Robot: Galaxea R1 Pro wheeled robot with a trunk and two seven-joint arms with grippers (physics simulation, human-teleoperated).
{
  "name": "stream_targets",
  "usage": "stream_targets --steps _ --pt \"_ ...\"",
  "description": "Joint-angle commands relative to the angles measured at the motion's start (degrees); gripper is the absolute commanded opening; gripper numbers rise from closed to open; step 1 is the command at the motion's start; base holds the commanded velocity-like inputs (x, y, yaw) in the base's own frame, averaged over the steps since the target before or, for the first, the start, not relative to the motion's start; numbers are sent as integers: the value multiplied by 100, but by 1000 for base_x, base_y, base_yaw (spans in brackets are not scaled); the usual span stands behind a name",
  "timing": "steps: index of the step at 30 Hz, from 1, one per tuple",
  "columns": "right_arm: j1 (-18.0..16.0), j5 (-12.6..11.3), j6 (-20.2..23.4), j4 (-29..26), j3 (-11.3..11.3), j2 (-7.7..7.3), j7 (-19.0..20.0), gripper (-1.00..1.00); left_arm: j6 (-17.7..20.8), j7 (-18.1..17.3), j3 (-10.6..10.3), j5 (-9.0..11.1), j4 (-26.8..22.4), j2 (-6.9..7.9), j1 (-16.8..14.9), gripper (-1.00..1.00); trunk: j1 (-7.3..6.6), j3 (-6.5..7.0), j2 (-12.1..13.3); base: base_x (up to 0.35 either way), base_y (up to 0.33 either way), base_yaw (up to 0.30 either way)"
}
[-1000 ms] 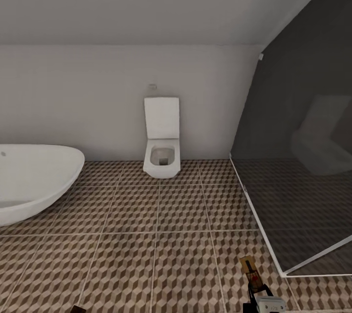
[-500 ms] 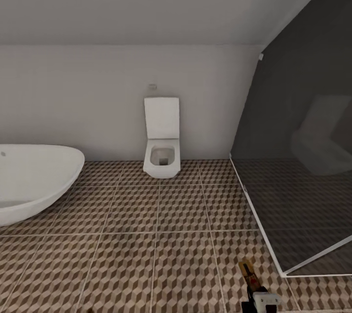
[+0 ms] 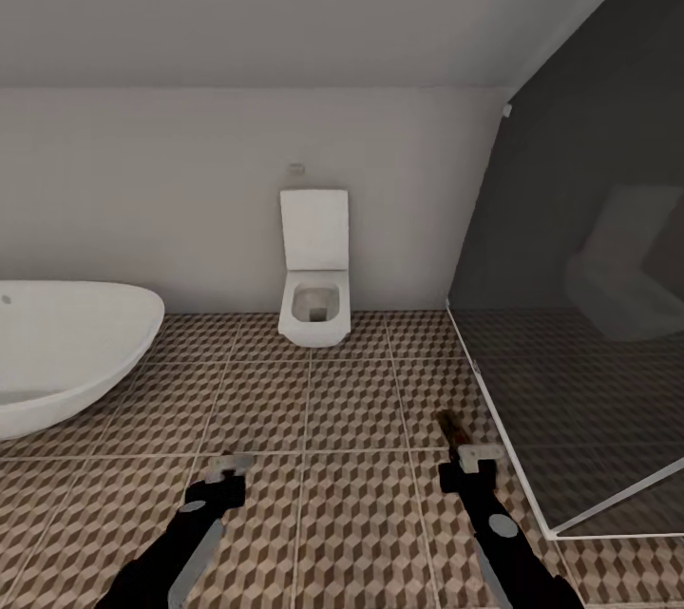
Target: Take the four mousetraps from the cabinet in the bathroom and place them on the bathroom floor. Make sure all four end up on the same floor surface, and ensure that at least two of them are either under or directly next to the same bathroom sink.
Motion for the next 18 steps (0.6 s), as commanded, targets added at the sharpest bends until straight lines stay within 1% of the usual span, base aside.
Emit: stream_targets --steps 1,3,4,5,8,10,14,16,18 --pt "-69 20 137 -43 25 47 131 -100 31 51 -11 54 -16 8 -72 -100 3 -11 -11 0 0 0" --pt "-107 20 220 -66 42 127 313 -100 -88 47 -9 47 56 8 -112 -100 3 -11 -11 0 0 0" --pt "-123 23 242 -74 152 184 396 -100 -299 37 -14 44 318 3 -127 -100 3 -11 -11 0 0 0" --pt "-127 23 230 -76 265 198 414 -100 -423 27 -17 44 470 -1 -131 -100 3 -11 -11 0 0 0" --pt "-132 24 112 -78 696 219 426 -100 -699 1 -20 38 727 -9 -136 -100 3 -11 -11 0 0 0" --pt "-133 15 54 -75 865 227 418 -100 -778 -15 -21 35 717 -1 -137 -100 3 -11 -11 0 0 0" --pt "-134 4 22 -5 966 231 413 -100 -804 -125 -30 39 307 63 -137 -100 3 -11 -11 0 0 0" --pt "-134 0 3 13 976 232 413 -100 -789 -385 -25 44 209 100 -137 -100 3 -11 -11 0 0 0" --pt "-134 1 -53 21 980 227 412 -100 -765 -915 -16 50 179 197 -137 -100 3 -11 -11 0 0 0"
